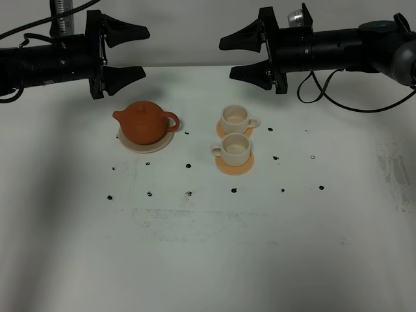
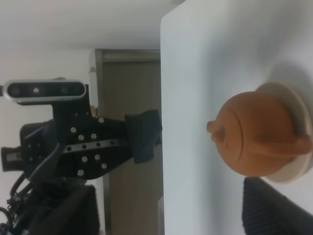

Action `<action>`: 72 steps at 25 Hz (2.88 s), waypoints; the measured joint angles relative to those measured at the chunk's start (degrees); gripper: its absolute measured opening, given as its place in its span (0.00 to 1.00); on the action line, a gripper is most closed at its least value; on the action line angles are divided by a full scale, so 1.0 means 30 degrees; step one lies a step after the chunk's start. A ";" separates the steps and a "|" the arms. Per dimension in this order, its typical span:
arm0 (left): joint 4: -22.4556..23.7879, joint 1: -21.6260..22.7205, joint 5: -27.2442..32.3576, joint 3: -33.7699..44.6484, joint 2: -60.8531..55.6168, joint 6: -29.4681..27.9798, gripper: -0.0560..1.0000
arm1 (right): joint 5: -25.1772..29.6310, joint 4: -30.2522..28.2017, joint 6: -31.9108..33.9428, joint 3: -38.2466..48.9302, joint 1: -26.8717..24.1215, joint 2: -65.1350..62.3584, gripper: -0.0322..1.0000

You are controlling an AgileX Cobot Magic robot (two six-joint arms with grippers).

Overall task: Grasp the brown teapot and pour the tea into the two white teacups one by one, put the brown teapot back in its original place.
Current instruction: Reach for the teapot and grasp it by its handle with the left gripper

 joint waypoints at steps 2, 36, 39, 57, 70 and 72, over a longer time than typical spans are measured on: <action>0.0151 0.0000 0.0000 0.0000 0.0000 0.0000 0.77 | 0.0000 0.0000 0.0000 0.0000 0.0000 0.0000 0.61; 2.5553 -0.2610 -0.5780 -0.0064 -0.6504 -0.5540 0.51 | -0.1210 -2.5988 0.4435 -0.2082 0.2131 -0.8065 0.51; 3.0501 -0.3722 -0.5824 -0.0064 -0.6895 -0.8363 0.51 | -0.0295 -2.7567 0.5024 -0.2089 0.2788 -0.9969 0.51; 3.5628 -0.8440 -0.6580 0.2183 -0.9579 -1.1500 0.51 | 0.0191 -2.9252 0.6558 0.5203 0.3218 -2.5377 0.51; 3.7581 -0.8688 -1.0389 0.5169 -1.0755 -1.0903 0.51 | 0.0125 -2.9196 0.7012 1.4180 0.3218 -3.4695 0.48; 3.7513 -0.8688 -1.0530 0.5169 -1.0755 -1.0153 0.51 | -0.0467 -2.9182 0.7064 1.6327 0.3218 -3.6464 0.47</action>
